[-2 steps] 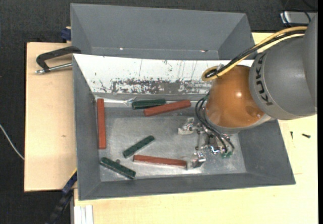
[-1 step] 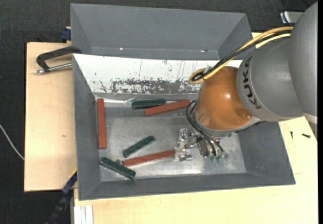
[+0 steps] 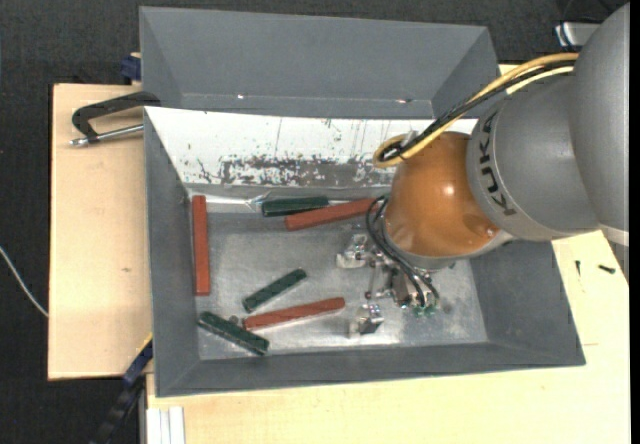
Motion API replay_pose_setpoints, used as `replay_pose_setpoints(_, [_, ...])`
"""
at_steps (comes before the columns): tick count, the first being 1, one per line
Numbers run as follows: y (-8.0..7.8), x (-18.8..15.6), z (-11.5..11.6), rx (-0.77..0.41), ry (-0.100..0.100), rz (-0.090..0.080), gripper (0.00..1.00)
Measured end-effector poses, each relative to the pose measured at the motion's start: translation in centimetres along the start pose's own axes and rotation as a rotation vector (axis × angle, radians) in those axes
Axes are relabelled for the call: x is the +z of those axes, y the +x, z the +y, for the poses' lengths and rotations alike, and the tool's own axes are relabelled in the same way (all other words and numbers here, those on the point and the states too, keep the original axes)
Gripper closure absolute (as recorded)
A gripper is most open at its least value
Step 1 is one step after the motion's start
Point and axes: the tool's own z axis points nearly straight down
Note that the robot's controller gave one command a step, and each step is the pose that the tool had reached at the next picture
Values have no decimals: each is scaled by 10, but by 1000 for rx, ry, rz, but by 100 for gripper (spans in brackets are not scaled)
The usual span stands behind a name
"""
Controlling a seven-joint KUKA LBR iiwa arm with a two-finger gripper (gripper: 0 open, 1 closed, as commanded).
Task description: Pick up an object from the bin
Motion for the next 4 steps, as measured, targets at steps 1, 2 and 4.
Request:
replay_pose_setpoints(1, [4, -2, 0, -3, -1, 26, 100])
replay_pose_setpoints(2, [0, 0, 0, -1, 0, 0, 0])
replay_pose_setpoints(4, [0, 0, 1, 0, 0, 0, 0])
